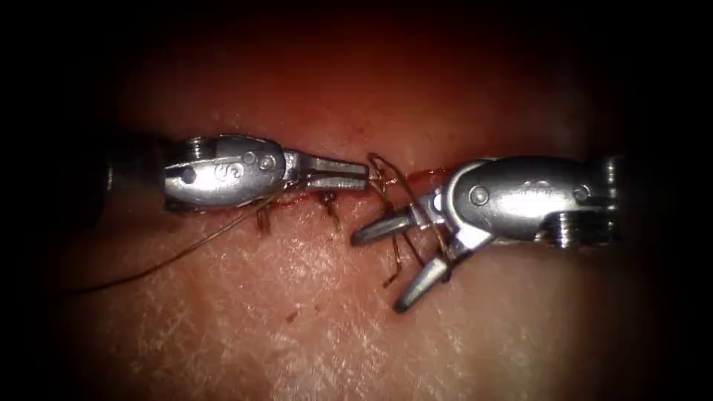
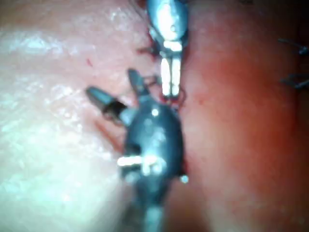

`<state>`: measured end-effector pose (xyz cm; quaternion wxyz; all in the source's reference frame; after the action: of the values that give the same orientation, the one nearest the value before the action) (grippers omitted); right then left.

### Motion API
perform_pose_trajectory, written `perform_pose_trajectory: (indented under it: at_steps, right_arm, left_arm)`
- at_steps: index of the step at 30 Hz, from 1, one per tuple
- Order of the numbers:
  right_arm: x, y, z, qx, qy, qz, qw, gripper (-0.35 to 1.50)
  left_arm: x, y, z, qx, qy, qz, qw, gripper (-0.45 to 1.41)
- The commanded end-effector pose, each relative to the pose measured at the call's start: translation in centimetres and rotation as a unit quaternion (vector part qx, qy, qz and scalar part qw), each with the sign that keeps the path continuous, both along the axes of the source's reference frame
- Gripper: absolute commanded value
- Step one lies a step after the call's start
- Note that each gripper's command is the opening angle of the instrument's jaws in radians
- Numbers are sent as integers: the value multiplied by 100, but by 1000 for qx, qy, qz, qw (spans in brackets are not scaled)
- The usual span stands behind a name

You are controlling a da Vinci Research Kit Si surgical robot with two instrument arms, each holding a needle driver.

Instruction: Wound Closure

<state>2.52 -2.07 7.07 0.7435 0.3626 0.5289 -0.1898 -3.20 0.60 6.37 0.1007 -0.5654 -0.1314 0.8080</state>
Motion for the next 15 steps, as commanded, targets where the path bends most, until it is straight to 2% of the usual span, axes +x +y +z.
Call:
perform_pose_trajectory:
  at_steps: [1, 9, 15]
  right_arm:
    - [8, -6, 8, -3, 0, -8, 1000, 88]
    - [14, -22, 28, -57, -53, -48, 996, 86]
    - [16, -17, 37, -108, -89, -55, 989, 76]
  left_arm:
    - [-5, -2, 5, 1, -1, 0, 1000, -45]
    - [-6, -2, 2, 3, -1, 1, 1000, -45]
    - [-5, -4, 0, 3, -2, 2, 1000, -45]
